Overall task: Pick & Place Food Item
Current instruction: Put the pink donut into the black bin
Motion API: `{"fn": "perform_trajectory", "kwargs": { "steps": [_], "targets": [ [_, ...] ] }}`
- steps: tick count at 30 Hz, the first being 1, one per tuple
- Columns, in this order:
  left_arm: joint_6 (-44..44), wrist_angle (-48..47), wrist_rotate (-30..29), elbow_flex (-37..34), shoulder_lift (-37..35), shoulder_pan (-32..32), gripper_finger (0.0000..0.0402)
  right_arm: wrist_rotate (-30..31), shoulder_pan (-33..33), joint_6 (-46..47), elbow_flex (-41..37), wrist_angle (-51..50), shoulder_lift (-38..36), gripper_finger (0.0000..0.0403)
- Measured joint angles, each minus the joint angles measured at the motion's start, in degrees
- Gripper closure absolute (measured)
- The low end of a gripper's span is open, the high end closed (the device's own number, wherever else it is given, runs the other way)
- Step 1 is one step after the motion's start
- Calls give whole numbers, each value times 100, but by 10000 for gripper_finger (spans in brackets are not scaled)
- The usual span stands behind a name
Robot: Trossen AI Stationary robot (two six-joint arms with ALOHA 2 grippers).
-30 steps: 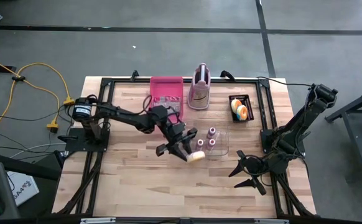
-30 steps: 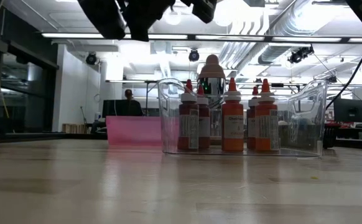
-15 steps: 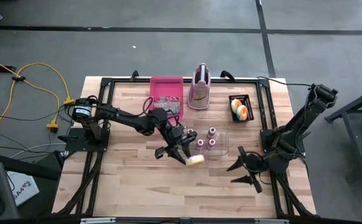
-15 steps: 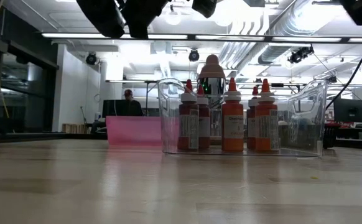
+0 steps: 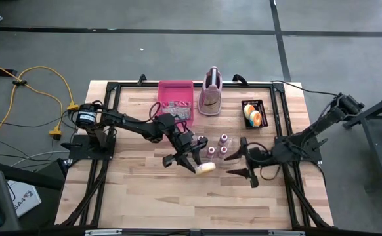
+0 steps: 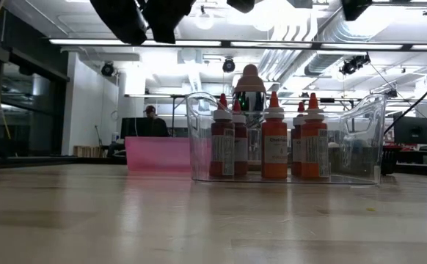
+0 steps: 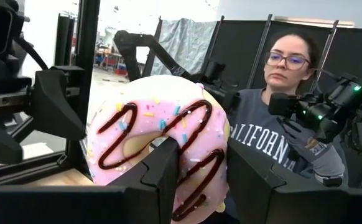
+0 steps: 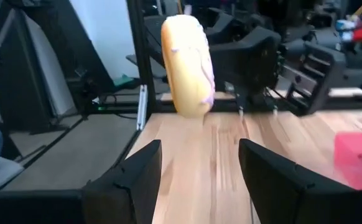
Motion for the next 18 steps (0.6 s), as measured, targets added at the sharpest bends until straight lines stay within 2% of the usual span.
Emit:
{"fn": "perform_trajectory", "kwargs": {
  "steps": [4, 12, 18],
  "targets": [
    [2, -7, 0, 0, -1, -1, 284, -552, -406, -261, 0, 591, 378, 201],
    [2, -7, 4, 0, -1, -71, 284, -1365, -793, -428, 0, 1651, 966, 201],
    [4, -7, 0, 0, -1, -75, 284, -1722, -975, -428, 0, 2211, 1264, 201]
  ]
}}
